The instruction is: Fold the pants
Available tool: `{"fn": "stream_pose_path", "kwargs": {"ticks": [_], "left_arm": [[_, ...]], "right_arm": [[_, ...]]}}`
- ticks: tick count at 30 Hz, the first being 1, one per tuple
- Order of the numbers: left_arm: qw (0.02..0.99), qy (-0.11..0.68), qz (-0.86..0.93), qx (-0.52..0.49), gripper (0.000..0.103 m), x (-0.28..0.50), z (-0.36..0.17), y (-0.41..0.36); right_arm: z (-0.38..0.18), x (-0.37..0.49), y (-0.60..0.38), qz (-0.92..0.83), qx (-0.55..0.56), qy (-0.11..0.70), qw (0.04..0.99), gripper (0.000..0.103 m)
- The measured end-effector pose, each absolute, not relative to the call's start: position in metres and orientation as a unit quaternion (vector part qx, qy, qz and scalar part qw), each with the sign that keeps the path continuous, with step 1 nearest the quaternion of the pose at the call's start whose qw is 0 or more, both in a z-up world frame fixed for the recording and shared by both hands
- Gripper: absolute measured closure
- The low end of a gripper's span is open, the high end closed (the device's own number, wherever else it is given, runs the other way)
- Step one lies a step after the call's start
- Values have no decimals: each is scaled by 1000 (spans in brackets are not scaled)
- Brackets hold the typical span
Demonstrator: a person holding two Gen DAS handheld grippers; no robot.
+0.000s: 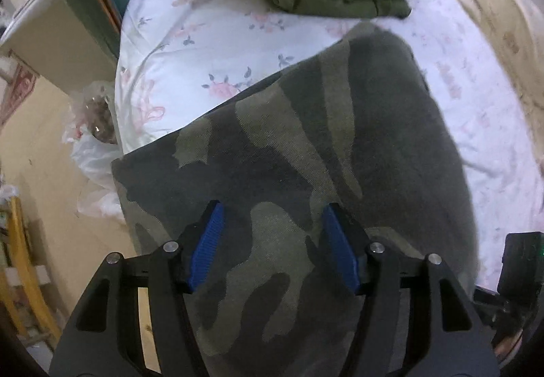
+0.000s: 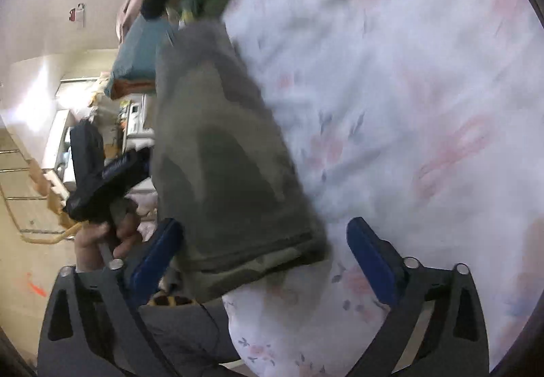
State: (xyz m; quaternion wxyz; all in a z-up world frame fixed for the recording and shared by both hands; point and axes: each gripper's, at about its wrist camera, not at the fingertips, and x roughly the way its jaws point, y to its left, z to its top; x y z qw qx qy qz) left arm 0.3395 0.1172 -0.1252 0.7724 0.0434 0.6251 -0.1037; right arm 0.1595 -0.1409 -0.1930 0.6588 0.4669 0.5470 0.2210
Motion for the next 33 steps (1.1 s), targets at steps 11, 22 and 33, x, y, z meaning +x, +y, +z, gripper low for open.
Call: {"fn": "stream_pose_path", "kwargs": {"ticks": [11, 22, 33], "left_arm": [[763, 639, -96, 18, 41, 346, -131, 121], [762, 638, -112, -13, 42, 352, -121, 125], [823, 525, -164, -143, 42, 350, -52, 157]], "right_arm": [[-187, 158, -94, 243, 451, 524, 681, 0], [-145, 177, -101, 235, 425, 503, 715, 68], [-81, 265, -235, 302, 276, 541, 735, 75]]}}
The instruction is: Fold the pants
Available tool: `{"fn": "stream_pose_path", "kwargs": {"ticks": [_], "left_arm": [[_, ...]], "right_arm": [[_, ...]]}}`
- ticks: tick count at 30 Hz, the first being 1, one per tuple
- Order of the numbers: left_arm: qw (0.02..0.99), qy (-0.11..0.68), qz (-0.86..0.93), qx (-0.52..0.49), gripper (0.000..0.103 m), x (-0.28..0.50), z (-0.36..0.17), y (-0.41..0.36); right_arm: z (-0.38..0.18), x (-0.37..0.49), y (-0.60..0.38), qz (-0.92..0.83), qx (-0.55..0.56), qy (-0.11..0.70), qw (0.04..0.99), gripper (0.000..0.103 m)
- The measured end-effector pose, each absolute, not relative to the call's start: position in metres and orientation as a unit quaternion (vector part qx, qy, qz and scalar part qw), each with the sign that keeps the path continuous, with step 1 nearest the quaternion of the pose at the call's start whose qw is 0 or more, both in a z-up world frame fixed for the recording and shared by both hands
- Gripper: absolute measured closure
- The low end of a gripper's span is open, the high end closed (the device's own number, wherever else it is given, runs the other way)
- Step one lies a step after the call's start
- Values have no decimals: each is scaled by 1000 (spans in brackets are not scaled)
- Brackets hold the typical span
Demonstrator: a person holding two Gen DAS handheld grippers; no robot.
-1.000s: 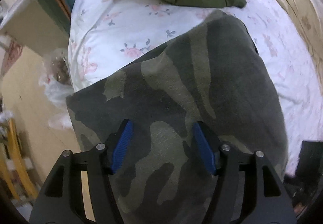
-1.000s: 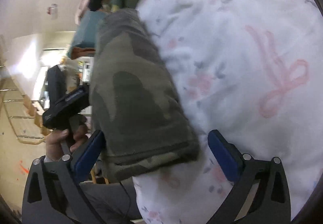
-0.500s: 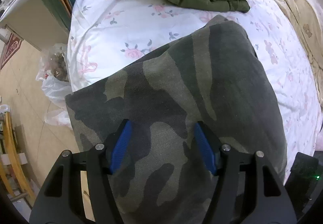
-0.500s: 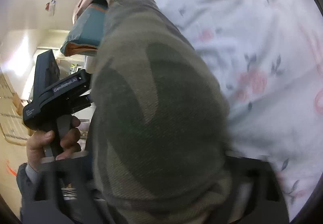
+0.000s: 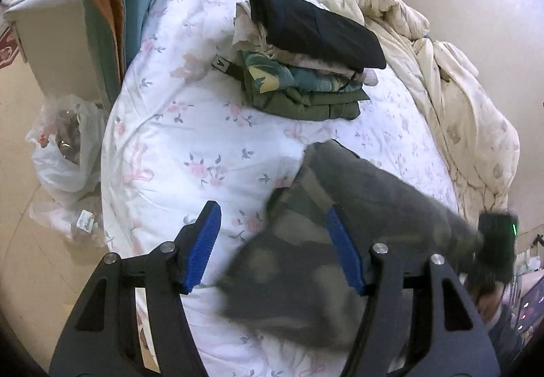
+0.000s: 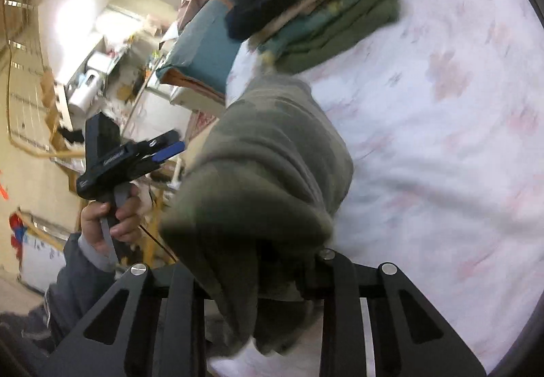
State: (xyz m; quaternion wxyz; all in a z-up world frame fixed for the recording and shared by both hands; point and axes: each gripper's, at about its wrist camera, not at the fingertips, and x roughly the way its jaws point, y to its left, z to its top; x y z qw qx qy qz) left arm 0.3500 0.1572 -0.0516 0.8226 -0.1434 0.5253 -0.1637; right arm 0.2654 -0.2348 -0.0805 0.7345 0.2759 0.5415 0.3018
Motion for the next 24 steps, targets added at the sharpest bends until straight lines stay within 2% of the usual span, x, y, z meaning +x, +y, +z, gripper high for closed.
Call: {"fn": "stream_pose_path", "kwargs": {"ticks": [6, 7, 8, 9, 10, 11, 14, 17, 21, 24], "left_arm": [[795, 575, -163, -108, 41, 360, -87, 123], [791, 581, -168, -98, 39, 358, -91, 114], [786, 586, -177, -86, 31, 358, -95, 102], [785, 586, -185, -75, 22, 357, -97, 92], [786, 584, -191, -68, 18, 356, -98, 84], [787, 581, -198, -61, 14, 355, -99, 75], [774, 591, -218, -66, 13, 364, -105, 56], [763, 595, -240, -80, 13, 379, -109, 42], [758, 595, -254, -80, 12, 394, -125, 27], [752, 604, -256, -65, 12, 400, -149, 18]], "right_arm": [[-121, 328, -298, 262, 250, 587, 724, 72], [-132, 334, -300, 259, 255, 594, 718, 70], [-138, 337, -302, 254, 258, 598, 715, 68], [-143, 340, -303, 245, 272, 599, 712, 61], [-150, 339, -312, 222, 304, 599, 706, 56], [-152, 334, -319, 206, 320, 596, 707, 40], [-148, 320, -340, 186, 353, 576, 713, 32], [-142, 302, -365, 149, 411, 539, 720, 3], [-156, 281, -368, 138, 460, 527, 701, 2], [-175, 276, -333, 170, 441, 551, 688, 2]]}}
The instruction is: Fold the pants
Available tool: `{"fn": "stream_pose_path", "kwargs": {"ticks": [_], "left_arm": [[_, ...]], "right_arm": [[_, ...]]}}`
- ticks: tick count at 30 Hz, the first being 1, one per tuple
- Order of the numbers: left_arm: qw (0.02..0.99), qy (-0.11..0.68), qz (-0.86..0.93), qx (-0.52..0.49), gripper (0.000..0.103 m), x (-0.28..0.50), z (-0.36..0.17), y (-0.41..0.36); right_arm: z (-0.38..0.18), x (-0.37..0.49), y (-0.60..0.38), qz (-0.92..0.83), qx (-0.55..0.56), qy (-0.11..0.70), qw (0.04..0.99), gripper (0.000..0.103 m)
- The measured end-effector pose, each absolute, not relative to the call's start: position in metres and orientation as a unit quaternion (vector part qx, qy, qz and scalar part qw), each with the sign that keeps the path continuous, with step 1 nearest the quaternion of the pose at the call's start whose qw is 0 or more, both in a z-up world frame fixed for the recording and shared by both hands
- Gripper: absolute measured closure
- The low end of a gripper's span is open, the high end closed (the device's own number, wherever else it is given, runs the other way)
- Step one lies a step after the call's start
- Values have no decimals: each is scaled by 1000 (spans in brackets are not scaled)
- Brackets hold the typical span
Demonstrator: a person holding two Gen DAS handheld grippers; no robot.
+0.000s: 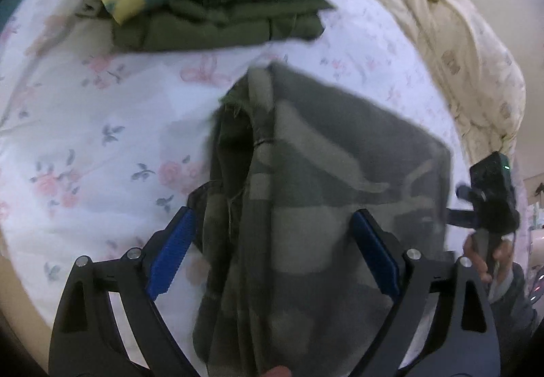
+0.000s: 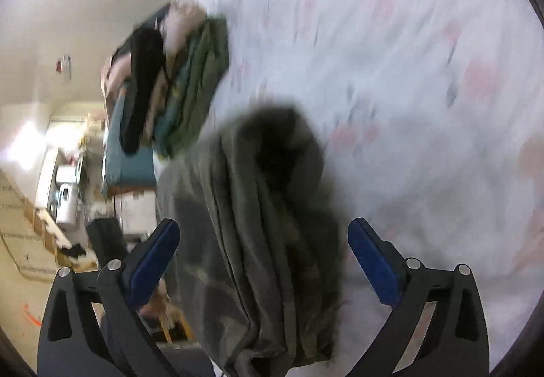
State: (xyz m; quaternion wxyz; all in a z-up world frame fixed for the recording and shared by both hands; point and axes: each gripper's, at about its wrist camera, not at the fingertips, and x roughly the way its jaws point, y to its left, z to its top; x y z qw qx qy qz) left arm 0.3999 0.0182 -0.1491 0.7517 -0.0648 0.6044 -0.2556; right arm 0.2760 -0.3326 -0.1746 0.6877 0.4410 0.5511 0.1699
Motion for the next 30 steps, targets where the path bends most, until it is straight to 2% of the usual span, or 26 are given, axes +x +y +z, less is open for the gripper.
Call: {"fn": "stream_pose_path", "kwargs": {"ticks": [2, 4, 5, 6, 7, 8, 9, 10, 11, 12, 15, 21, 23, 25, 28, 29, 30], "left_arm": [[757, 593, -267, -59, 11, 399, -157, 12], [762, 584, -278, -43, 11, 399, -163, 7], [757, 589, -280, -40, 11, 400, -167, 7], [752, 593, -283, -49, 13, 402, -170, 9], [749, 595, -285, -57, 16, 402, -173, 12], [748, 595, -288, -60, 25, 399, -173, 12], [747, 592, -296, -63, 40, 396, -171, 11], [750, 583, -308, -58, 47, 391, -166, 8], [754, 573, -317, -45, 58, 385, -162, 4], [760, 564, -322, -30, 65, 379, -157, -1], [775, 549, -313, -13, 76, 368, -145, -3], [784, 543, -283, -100, 79, 334, -102, 20], [794, 540, -252, -120, 79, 313, -85, 28], [790, 556, -212, -149, 78, 303, -90, 36], [778, 598, -159, -111, 70, 306, -127, 34], [768, 614, -148, -101, 61, 311, -139, 34], [769, 611, -152, -109, 53, 314, -141, 39]], "right_arm": [[-184, 275, -309, 171, 396, 569, 700, 1], [-177, 269, -295, 169, 361, 545, 737, 0], [-176, 268, -291, 182, 371, 539, 734, 11], [-177, 268, -286, 202, 385, 537, 723, 41], [-175, 268, -280, 207, 385, 540, 719, 47], [-171, 268, -275, 206, 365, 538, 731, 50], [-167, 267, -273, 205, 349, 536, 740, 54], [-167, 269, -272, 201, 344, 537, 743, 57], [-165, 271, -272, 198, 342, 537, 745, 61], [-162, 272, -273, 196, 336, 536, 749, 65], [-147, 279, -270, 209, 311, 535, 757, 70], [-117, 296, -274, 277, 318, 542, 727, 72], [-111, 303, -271, 311, 293, 561, 709, 72], [-115, 317, -262, 325, 266, 573, 703, 72], [-150, 333, -250, 305, 238, 613, 689, 62], [-164, 334, -250, 273, 223, 632, 690, 51], [-167, 332, -254, 263, 220, 629, 698, 36]]}}
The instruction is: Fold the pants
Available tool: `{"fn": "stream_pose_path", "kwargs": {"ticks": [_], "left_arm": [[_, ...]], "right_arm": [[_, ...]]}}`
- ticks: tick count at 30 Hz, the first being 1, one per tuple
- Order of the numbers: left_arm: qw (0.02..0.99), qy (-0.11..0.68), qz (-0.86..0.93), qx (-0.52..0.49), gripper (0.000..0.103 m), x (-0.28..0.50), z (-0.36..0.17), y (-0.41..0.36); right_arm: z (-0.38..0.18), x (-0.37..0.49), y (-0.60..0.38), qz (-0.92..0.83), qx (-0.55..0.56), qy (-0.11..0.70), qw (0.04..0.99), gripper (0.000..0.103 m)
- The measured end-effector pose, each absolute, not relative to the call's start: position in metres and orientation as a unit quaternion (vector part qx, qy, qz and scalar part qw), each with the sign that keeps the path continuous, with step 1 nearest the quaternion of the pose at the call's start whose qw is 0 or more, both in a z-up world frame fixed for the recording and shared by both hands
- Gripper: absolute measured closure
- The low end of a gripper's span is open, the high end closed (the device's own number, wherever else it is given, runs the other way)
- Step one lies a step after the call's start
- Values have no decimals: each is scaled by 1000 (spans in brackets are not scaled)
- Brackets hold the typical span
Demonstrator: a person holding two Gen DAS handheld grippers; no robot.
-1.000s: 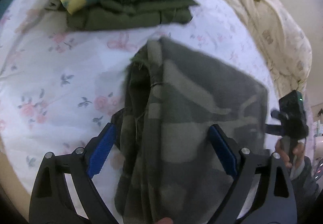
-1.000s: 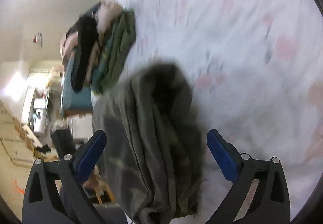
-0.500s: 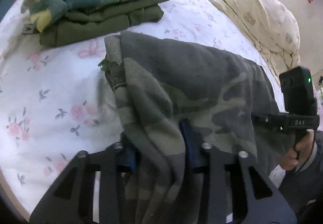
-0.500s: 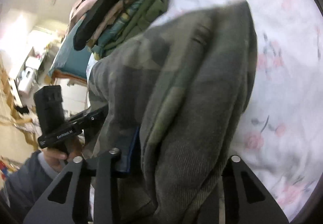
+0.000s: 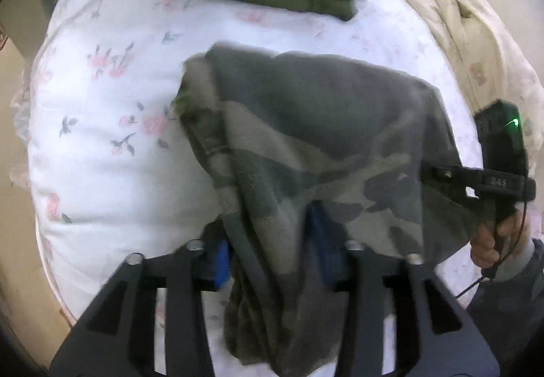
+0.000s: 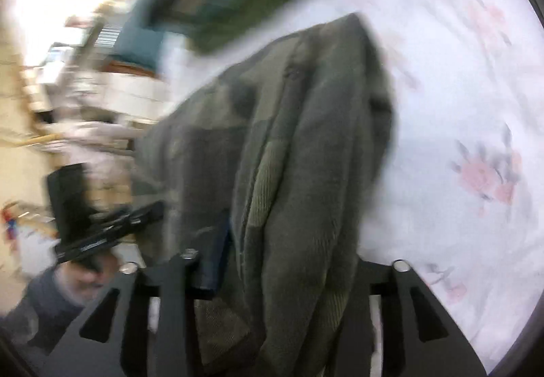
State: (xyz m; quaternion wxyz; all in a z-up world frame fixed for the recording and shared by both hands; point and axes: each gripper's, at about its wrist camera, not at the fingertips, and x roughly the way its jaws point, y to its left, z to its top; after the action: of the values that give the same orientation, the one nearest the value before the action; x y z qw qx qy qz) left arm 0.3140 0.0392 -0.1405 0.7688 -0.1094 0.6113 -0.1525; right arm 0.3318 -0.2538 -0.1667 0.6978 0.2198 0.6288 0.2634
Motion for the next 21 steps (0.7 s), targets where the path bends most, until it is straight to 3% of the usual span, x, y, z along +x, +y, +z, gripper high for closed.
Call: {"fn": "stream_pose_path", "kwargs": {"ticks": [3, 7, 11, 13, 17, 21], "left_arm": [[795, 589, -110, -93, 42, 309, -120, 57], [841, 538, -38, -36, 45, 295, -81, 68], [855, 504, -120, -8, 45, 265, -56, 23], [845, 516, -142, -24, 45, 252, -65, 4], [811, 572, -116, 36, 45, 241, -113, -24], [798, 592, -101, 53, 41, 224, -130, -12]], "right_arm": [[-142, 323, -273, 200, 153, 605, 755, 23], [-104, 313, -287, 111, 56, 605, 787, 22], [-69, 288, -259, 158, 53, 567, 807, 25], [-70, 269, -238, 177, 35, 565, 805, 25], [-122, 248, -212, 118, -70, 604, 785, 27], [-130, 239, -246, 70, -41, 624, 777, 19]]}}
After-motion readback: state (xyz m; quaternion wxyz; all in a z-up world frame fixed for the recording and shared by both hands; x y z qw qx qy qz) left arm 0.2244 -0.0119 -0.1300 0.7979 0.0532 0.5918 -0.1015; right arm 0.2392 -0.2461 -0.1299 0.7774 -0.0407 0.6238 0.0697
